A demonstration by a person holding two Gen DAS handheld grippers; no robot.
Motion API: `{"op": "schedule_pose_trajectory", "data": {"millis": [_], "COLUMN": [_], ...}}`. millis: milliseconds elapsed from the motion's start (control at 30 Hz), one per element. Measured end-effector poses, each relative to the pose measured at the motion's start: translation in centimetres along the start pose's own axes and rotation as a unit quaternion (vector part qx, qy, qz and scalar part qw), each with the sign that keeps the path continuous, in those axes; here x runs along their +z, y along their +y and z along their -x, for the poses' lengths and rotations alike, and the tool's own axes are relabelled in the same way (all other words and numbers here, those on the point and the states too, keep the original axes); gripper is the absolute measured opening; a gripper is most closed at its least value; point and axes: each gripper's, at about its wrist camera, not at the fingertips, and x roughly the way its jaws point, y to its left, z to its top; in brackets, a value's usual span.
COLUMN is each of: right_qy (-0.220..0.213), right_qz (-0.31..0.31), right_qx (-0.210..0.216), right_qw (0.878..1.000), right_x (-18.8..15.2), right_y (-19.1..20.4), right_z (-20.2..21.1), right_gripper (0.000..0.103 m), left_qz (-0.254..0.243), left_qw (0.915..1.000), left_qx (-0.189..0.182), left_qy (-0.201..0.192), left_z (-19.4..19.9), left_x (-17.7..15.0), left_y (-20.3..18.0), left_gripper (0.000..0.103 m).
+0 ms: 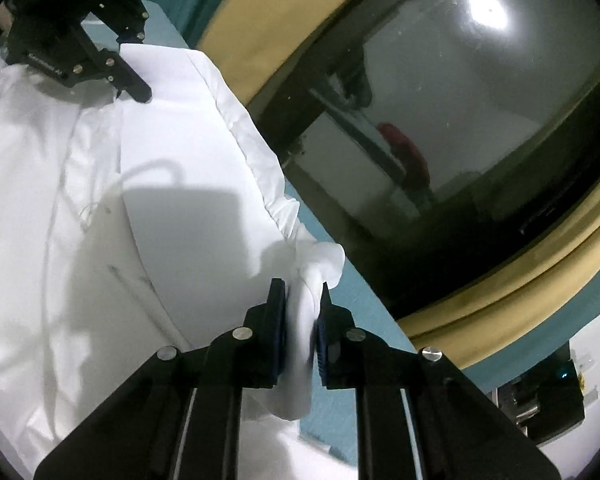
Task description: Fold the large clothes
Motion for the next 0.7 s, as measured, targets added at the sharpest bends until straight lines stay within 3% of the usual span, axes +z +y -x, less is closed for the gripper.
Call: {"op": "schedule_pose_trajectory", "data": {"millis": [133, 333, 600, 700], "right_qy": [-0.019, -0.019, 0.004, 0.016], "right_qz": [0.016, 0.009, -0.029, -0.02], "right_qx": [-0.017, -0.01, 0.088, 0.09], "right_qw": [1.0, 1.0, 0.996, 0.996], "right_x": [-0.5, -1.1, -1.6, -2.1], "right_y": [1.3, 2.0, 2.4, 3.0], "right_z": [1.9, 3.9, 6.5, 7.5], "right_gripper": [0.018, 0.019, 0.019, 0.019], "left_qz": [-0.009, -0.013, 0.014, 0.03], "left_qw": [0.9999, 0.9998, 0.9994, 0.9988], "left_qx": [0.003, 0.005, -0.032, -0.035], "left_qy": [-0.011, -0.017, -0.002, 0.015], "left_z": [1.6, 3.7, 6.3, 7.6], "left_x": [-0.1, -0.9, -2.9, -4.0], "left_y": [-0.5, -1.2, -1.9, -2.6], "left_gripper": [0.02, 0.021, 0.021, 0.021]}}
